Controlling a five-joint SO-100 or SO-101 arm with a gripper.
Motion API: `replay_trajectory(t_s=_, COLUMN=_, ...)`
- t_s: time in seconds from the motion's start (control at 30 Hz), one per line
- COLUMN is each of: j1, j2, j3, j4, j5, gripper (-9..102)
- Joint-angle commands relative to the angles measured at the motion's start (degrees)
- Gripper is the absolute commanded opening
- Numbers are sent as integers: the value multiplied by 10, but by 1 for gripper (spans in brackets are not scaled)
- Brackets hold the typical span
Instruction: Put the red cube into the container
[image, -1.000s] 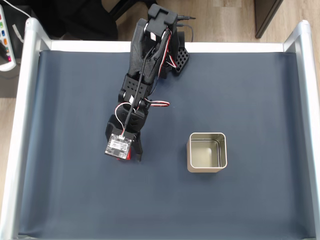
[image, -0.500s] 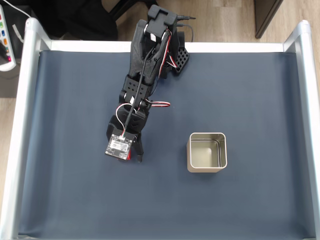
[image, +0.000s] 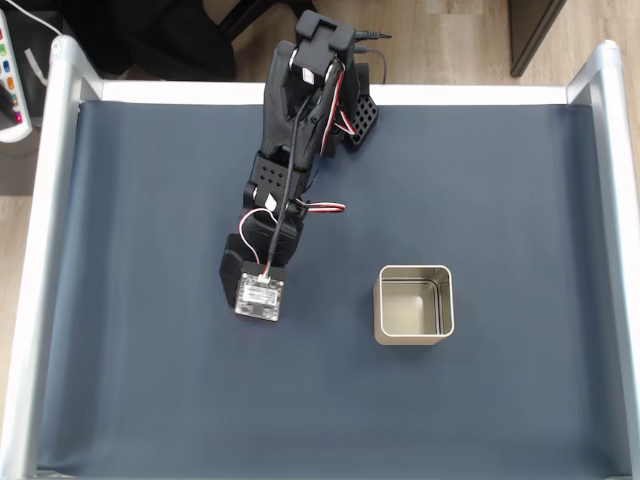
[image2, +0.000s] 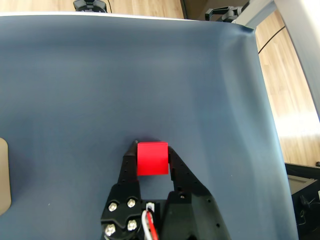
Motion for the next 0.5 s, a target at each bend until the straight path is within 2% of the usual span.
replay_trajectory(t_s=0.0, j1=-3, j2=32, j3=-2, j4=22, j5=-9, gripper=0)
replay_trajectory(t_s=0.1, j1=-5, j2=52, j3=-12, j4=57, j5=2, gripper=0)
replay_trajectory(t_s=0.3, j1=-33, j2=120, j3=-106, j4=248, j5=69, gripper=0)
replay_trajectory(t_s=0.47, j1=-75, j2=184, j3=-167, j4=359, j5=107, gripper=0)
